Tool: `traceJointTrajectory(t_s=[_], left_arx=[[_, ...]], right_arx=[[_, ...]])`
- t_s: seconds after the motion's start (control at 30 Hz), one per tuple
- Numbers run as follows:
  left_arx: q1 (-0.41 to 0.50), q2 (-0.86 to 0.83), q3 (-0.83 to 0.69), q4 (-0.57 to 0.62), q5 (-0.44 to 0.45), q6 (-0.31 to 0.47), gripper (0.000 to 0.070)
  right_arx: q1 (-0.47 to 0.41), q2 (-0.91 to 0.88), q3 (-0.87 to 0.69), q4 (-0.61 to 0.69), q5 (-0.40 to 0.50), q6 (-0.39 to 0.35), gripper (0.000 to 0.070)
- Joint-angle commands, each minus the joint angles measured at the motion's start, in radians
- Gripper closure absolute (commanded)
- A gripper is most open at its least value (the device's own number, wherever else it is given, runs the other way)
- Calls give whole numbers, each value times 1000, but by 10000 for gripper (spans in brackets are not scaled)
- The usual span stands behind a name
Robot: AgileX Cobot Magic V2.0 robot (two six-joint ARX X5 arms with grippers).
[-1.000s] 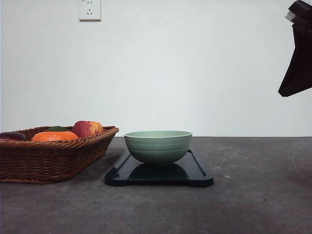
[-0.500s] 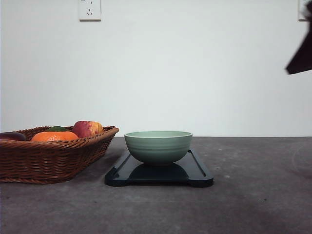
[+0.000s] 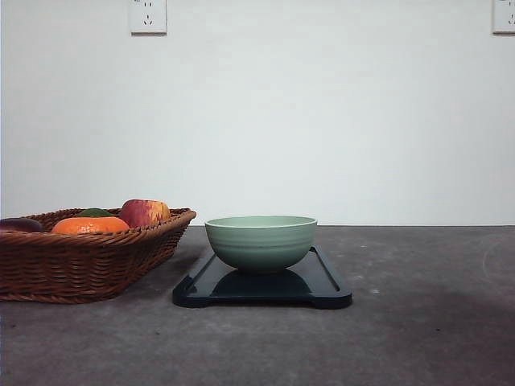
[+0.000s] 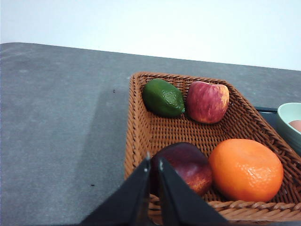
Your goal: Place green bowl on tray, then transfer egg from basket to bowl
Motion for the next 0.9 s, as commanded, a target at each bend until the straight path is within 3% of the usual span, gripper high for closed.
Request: traceJointTrajectory(t_s=[0.0,0.87], left_arx=[[-1,-1,-19,14,0,12,681],[-1,-1,-19,14,0,12,681]], right_arx=[[-1,-2,-9,8,0,11,683],[-3,-2,-11,-18,-1,13,684]])
